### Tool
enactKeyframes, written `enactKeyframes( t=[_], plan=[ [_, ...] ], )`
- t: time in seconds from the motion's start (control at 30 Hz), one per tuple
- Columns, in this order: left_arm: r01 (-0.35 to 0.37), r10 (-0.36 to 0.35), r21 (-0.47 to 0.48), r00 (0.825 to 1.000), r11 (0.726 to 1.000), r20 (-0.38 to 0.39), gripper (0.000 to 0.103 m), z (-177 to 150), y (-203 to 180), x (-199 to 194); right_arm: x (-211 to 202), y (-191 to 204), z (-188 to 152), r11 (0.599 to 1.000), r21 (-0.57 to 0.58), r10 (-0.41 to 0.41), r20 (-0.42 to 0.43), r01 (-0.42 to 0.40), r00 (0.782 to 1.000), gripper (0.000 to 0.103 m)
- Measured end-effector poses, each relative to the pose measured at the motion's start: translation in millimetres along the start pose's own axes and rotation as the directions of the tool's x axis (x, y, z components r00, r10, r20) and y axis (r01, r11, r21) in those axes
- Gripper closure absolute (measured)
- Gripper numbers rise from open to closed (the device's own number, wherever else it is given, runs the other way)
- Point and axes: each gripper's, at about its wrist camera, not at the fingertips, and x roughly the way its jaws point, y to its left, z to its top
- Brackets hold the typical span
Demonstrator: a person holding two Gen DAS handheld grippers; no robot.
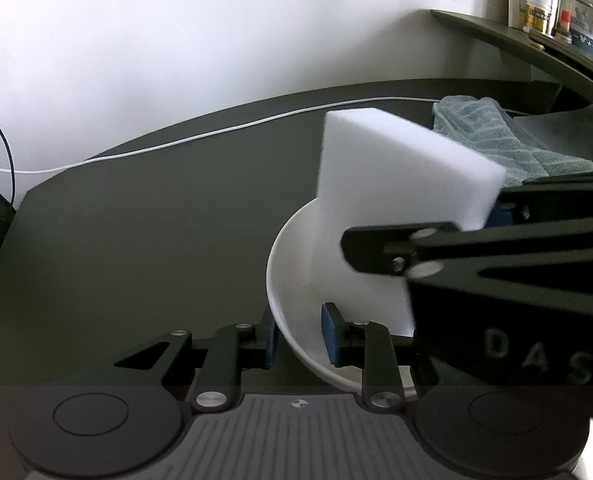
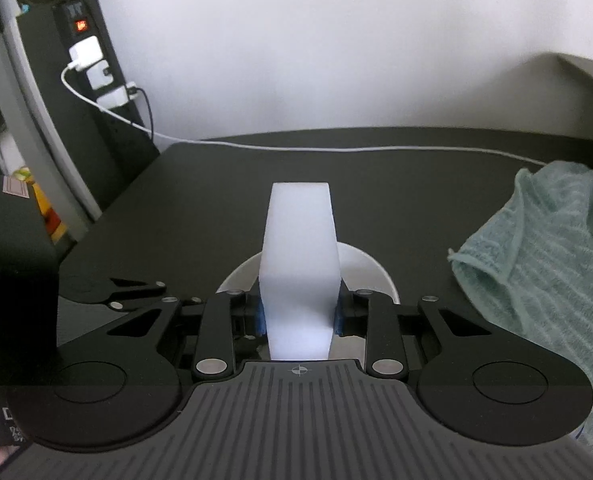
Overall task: Clean bowl
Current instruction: 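Scrub the bowl interior with the held sponge while the left gripper holds the rim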
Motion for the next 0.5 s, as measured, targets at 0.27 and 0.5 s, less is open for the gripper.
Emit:
enactKeyframes(
  t=[0.27,0.5],
  plan=[
    [-0.018,0.018,0.01,1.0,1.0,0.009,0.077,2,-1,4,-27,-1,-3,0.992,-0.013,-0.122,0.094,0.123,0.988,0.073],
    [-0.007,0.007,0.006,1.0,1.0,0.009,0.077,1,3,3,-9,-12,-5,0.996,0.065,0.061,0.026,-0.063,0.998,0.073]
  ],
)
